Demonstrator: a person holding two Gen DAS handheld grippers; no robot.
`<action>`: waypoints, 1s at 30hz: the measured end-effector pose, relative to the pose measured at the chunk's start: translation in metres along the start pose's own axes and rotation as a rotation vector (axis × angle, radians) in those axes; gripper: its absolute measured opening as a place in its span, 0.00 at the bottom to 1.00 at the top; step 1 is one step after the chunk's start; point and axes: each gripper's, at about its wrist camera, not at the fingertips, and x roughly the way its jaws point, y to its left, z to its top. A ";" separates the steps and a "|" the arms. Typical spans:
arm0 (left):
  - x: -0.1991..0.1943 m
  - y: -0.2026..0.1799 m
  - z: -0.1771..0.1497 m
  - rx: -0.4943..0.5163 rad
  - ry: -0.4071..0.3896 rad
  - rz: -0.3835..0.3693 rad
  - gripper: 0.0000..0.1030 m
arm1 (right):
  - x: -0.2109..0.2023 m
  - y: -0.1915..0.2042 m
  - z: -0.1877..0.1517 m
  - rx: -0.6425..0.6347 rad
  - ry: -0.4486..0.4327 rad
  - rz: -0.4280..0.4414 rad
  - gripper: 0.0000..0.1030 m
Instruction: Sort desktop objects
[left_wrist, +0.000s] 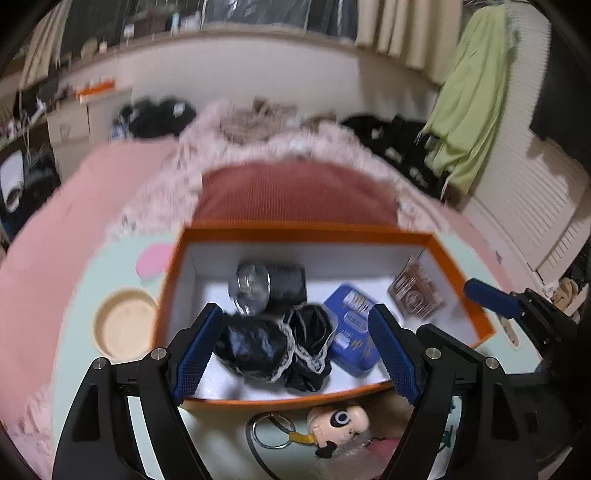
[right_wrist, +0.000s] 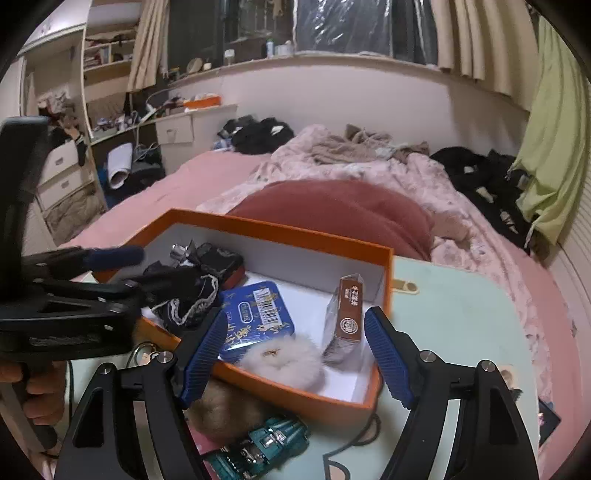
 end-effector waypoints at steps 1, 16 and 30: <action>-0.010 -0.002 -0.001 0.012 -0.028 -0.002 0.78 | -0.010 0.000 0.001 0.009 -0.033 0.019 0.74; -0.055 -0.005 -0.101 0.099 0.153 -0.026 0.78 | -0.056 0.001 -0.087 0.062 0.156 0.023 0.79; -0.033 -0.018 -0.120 0.125 0.209 0.063 1.00 | -0.041 0.008 -0.112 0.004 0.224 -0.015 1.00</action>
